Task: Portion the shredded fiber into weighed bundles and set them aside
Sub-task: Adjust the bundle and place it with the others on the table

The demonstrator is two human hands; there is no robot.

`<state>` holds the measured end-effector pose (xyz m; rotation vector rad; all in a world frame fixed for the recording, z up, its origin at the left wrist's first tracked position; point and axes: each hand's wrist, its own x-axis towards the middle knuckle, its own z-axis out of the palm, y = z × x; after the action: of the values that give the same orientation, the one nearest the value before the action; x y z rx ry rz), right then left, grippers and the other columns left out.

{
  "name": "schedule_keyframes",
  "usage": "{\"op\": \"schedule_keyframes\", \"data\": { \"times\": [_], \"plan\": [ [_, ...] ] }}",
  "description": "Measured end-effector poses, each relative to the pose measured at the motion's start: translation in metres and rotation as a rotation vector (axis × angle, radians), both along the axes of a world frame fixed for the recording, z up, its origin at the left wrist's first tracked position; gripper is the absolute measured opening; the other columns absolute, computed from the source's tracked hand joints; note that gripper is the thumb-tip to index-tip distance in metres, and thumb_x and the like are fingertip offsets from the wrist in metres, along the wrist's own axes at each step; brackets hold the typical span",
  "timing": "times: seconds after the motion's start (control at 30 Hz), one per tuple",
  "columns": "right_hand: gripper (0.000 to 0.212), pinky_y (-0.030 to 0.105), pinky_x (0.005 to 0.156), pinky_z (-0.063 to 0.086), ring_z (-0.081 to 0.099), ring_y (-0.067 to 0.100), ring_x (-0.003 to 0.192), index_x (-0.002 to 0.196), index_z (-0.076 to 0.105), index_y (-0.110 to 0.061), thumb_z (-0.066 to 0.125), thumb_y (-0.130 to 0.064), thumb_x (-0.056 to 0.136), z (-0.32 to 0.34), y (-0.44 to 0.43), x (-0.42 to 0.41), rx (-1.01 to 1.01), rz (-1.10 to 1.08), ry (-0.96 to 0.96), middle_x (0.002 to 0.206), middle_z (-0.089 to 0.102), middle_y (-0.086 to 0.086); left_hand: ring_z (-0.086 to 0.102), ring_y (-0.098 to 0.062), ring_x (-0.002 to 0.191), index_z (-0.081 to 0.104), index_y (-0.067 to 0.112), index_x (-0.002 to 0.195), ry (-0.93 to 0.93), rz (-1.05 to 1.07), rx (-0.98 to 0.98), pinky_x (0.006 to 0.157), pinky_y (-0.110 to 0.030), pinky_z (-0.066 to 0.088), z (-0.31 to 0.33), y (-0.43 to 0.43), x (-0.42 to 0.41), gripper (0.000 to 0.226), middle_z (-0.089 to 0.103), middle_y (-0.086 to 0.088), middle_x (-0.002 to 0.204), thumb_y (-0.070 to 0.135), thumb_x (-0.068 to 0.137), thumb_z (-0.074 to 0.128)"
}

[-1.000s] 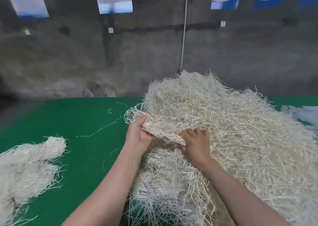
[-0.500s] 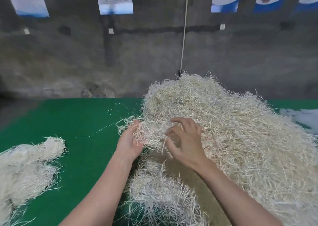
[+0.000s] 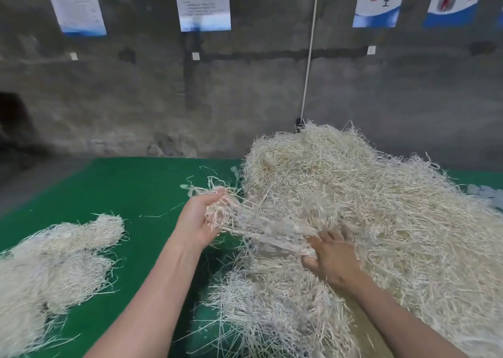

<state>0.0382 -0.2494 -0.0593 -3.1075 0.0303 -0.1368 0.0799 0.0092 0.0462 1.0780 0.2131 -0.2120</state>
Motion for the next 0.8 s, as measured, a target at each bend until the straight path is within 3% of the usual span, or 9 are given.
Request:
{"op": "schedule_keyframes", "data": {
  "times": [0.23, 0.3, 0.37, 0.47, 0.57, 0.63, 0.67, 0.7, 0.8],
  "plan": [
    [0.031, 0.05, 0.115, 0.006, 0.023, 0.017, 0.139, 0.1, 0.053, -0.05, 0.065, -0.049, 0.071, 0.058, 0.024, -0.015, 0.445, 0.194, -0.091, 0.147, 0.031, -0.011, 0.055, -0.021, 0.109, 0.062, 0.007, 0.093, -0.052, 0.031, 0.095, 0.089, -0.034, 0.047, 0.005, -0.007, -0.01, 0.011, 0.05, -0.013, 0.135, 0.004, 0.085, 0.054],
    [0.033, 0.049, 0.115, 0.014, 0.025, 0.011, 0.135, 0.091, 0.046, -0.052, 0.063, -0.05, 0.063, 0.077, 0.035, -0.014, 0.683, 0.279, -0.244, 0.142, 0.031, -0.02, 0.045, -0.029, 0.126, 0.061, 0.008, 0.088, -0.086, 0.017, 0.077, 0.104, -0.045, 0.038, 0.008, -0.009, -0.011, 0.011, 0.045, -0.016, 0.14, 0.004, 0.08, 0.056],
    [0.068, 0.038, 0.111, 0.015, 0.019, 0.006, 0.136, 0.114, 0.036, -0.052, 0.068, -0.065, 0.055, 0.086, 0.057, -0.012, 0.843, 0.339, -0.253, 0.143, 0.021, -0.028, 0.044, -0.031, 0.126, 0.056, 0.008, 0.083, -0.099, -0.003, 0.071, 0.108, -0.049, 0.032, 0.014, -0.012, -0.015, 0.01, 0.054, -0.018, 0.124, 0.004, 0.074, 0.055],
    [0.112, 0.039, 0.114, 0.001, 0.006, 0.005, 0.136, 0.146, -0.001, -0.041, 0.065, -0.07, 0.06, 0.065, 0.098, -0.002, 0.566, 0.368, 0.066, 0.149, 0.006, -0.02, 0.048, -0.019, 0.067, 0.041, 0.011, 0.072, -0.136, -0.116, -0.06, 0.071, -0.038, 0.046, 0.025, -0.015, -0.022, 0.013, 0.047, -0.005, 0.076, 0.005, 0.063, 0.048],
    [0.042, 0.028, 0.1, 0.044, 0.058, 0.017, 0.107, 0.129, 0.048, -0.01, 0.055, -0.019, 0.09, 0.035, 0.102, 0.011, 0.403, 0.289, 0.134, 0.115, 0.058, 0.001, 0.042, -0.017, 0.052, 0.039, 0.014, 0.055, -0.194, -0.214, -0.195, 0.084, -0.053, 0.049, 0.031, -0.007, -0.023, 0.022, 0.041, -0.001, 0.055, 0.018, 0.077, 0.043],
    [0.032, 0.01, 0.069, 0.047, 0.059, 0.008, 0.076, 0.118, 0.059, -0.012, 0.05, -0.001, 0.089, 0.03, 0.091, 0.018, 0.497, 0.185, 0.012, 0.097, 0.06, -0.002, 0.061, -0.017, 0.069, 0.063, 0.007, 0.074, -0.262, -0.264, 0.149, 0.086, -0.052, 0.049, 0.027, -0.006, -0.022, 0.05, 0.06, 0.002, 0.07, 0.047, 0.092, 0.04],
    [0.034, 0.009, 0.065, 0.046, 0.058, 0.007, 0.071, 0.116, 0.06, -0.012, 0.051, 0.002, 0.086, 0.031, 0.086, 0.02, 0.536, 0.171, -0.037, 0.096, 0.061, -0.003, 0.061, -0.016, 0.085, 0.063, 0.007, 0.101, -0.32, -0.305, 0.503, 0.085, -0.041, 0.052, 0.019, -0.008, -0.021, 0.061, 0.053, -0.003, 0.114, 0.063, 0.089, 0.04],
    [0.032, 0.013, 0.067, 0.049, 0.059, 0.01, 0.071, 0.11, 0.061, -0.013, 0.053, 0.003, 0.084, 0.035, 0.083, 0.021, 0.562, 0.181, -0.084, 0.096, 0.063, -0.003, 0.06, -0.016, 0.091, 0.055, 0.014, 0.117, -0.372, -0.382, 0.864, 0.079, -0.031, 0.053, 0.01, -0.015, -0.021, 0.065, 0.043, 0.003, 0.086, 0.069, 0.082, 0.045],
    [0.022, 0.025, 0.065, 0.047, 0.059, 0.016, 0.066, 0.09, 0.059, -0.018, 0.061, 0.002, 0.079, 0.047, 0.074, 0.018, 0.493, 0.216, -0.173, 0.074, 0.06, -0.004, 0.06, -0.015, 0.096, 0.047, 0.018, 0.131, -0.55, -0.713, 1.469, 0.076, -0.018, 0.044, -0.03, -0.034, -0.018, 0.056, 0.056, 0.003, 0.114, 0.05, 0.086, 0.059]
  ]
}}
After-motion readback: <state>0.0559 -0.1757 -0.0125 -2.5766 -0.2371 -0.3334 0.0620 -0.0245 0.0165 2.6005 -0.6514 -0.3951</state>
